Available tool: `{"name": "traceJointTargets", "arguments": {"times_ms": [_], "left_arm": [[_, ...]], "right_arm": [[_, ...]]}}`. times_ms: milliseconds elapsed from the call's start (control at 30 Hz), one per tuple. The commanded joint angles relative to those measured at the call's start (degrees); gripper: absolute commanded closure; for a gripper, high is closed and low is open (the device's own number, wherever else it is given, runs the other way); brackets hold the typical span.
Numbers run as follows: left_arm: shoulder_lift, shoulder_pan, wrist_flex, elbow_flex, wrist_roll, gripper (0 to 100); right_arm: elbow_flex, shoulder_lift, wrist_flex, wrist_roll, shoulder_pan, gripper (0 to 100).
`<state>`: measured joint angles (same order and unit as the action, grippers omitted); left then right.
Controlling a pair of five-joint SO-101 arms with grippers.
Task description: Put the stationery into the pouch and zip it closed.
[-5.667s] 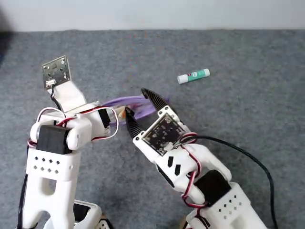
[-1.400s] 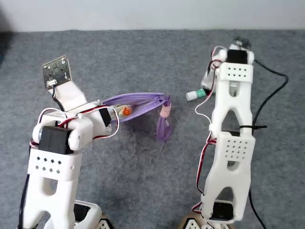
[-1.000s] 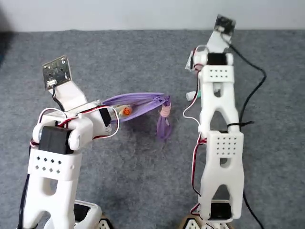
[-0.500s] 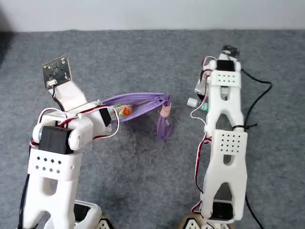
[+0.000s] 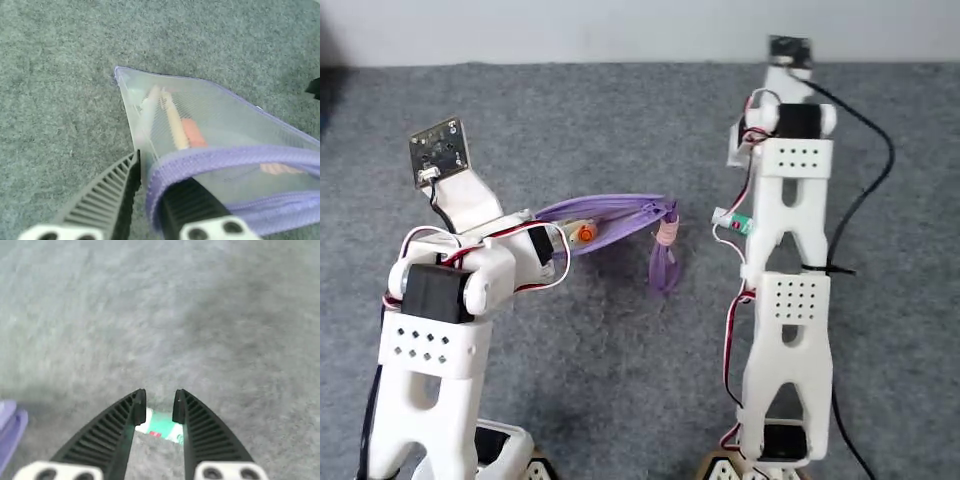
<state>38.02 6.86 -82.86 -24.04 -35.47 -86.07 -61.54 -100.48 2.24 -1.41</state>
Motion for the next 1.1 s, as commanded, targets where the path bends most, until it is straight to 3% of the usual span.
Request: {"name": "traceJointTargets", "arguments": {"times_ms": [0, 200, 800, 867, 1067], "left_arm": [[-0.3, 0.4, 1.1, 0.0, -0.4, 99], [-0.3, 0.2, 1.2, 0.0, -0.4, 99], [-0.3, 0.1, 2.5, -0.1, -0.4, 99], [-0.3, 0.1, 2.5, -0.1, -0.4, 99], [-0.3, 0.0, 2.5, -0.1, -0.4, 99]], "right_arm": [[8.6, 8.4, -2.6, -4.0, -1.6, 84.7], [30.2, 18.9, -2.3, -8.2, -3.4, 68.2], [33.2, 7.0, 7.8, -18.9, -4.9, 69.2], [33.2, 6.0, 8.3, -20.0, -4.9, 71.6], [33.2, 5.7, 8.3, -21.4, -4.8, 91.5]]}}
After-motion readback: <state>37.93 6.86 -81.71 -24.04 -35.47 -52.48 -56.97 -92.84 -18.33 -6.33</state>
